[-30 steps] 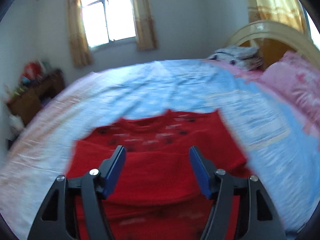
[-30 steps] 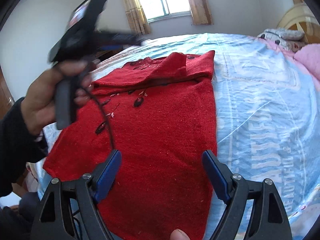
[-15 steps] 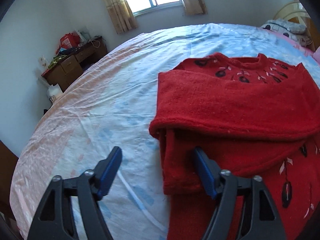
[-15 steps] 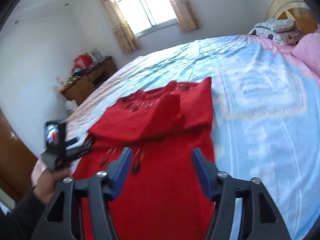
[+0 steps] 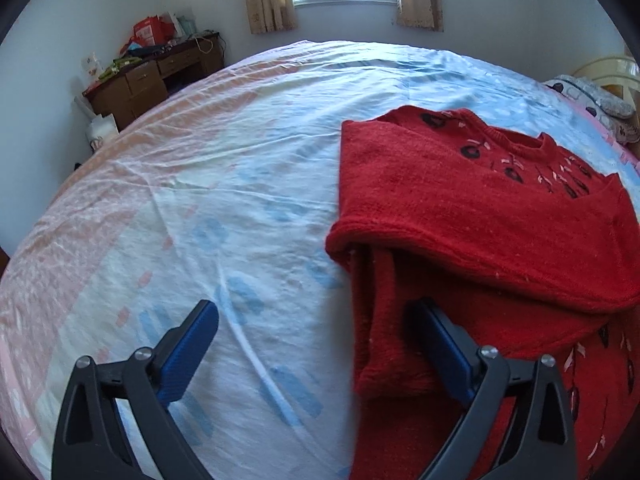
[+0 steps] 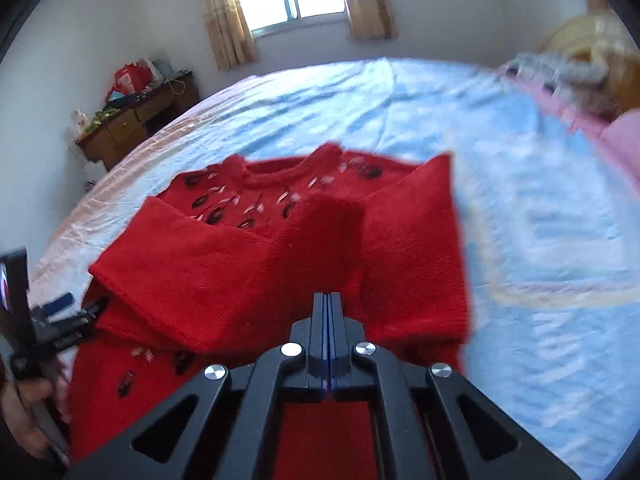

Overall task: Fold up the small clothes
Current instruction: 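Pinch the folded sleeve edge with the right tool and press it flat, then open the right tool and lift it away from the sweater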

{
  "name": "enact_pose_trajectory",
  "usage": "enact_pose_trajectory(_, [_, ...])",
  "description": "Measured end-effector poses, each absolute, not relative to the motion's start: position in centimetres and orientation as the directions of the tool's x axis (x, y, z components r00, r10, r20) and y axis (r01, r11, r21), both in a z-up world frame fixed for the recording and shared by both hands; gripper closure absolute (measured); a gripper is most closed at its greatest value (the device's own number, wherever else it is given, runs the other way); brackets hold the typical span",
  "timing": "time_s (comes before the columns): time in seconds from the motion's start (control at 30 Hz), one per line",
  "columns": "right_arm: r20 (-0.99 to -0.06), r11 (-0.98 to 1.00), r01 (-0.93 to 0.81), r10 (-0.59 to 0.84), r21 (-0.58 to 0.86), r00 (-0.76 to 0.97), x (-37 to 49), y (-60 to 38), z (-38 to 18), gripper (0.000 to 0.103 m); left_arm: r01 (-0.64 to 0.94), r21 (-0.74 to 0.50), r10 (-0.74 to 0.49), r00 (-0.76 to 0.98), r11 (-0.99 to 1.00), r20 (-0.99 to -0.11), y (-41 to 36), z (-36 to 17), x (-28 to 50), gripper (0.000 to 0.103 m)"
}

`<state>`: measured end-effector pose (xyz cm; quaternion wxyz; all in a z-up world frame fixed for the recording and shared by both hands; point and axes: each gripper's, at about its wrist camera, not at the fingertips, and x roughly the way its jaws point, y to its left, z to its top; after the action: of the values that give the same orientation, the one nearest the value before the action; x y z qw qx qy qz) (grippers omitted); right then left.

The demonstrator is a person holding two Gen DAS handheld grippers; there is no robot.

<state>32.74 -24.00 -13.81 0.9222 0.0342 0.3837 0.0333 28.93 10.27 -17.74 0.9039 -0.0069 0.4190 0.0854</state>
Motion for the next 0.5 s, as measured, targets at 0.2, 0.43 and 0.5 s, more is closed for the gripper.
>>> enact_pose_trajectory(0.2, [-0.688,0.996,0.02,0.046,0.088,0.724,31.1,-27.1,-12.6,0.103,-0.159,0.007,0.106,0.625,0.987,-0.773,11.2,-17.9,29.4,0.002])
enact_pose_trajectory(0.43, [-0.7,0.976,-0.071,0.198,0.206,0.686,33.0,-25.8,-13.5,0.039,-0.155,-0.003,0.096,0.629,0.988,-0.771,11.3,-18.0,29.4,0.002])
enact_pose_trajectory(0.5, [-0.724,0.985,-0.071,0.162,0.154,0.67,33.9,-24.7,-14.2,0.039,-0.155,-0.004,0.096,0.631,0.988,-0.77,11.3,-18.0,29.4,0.002])
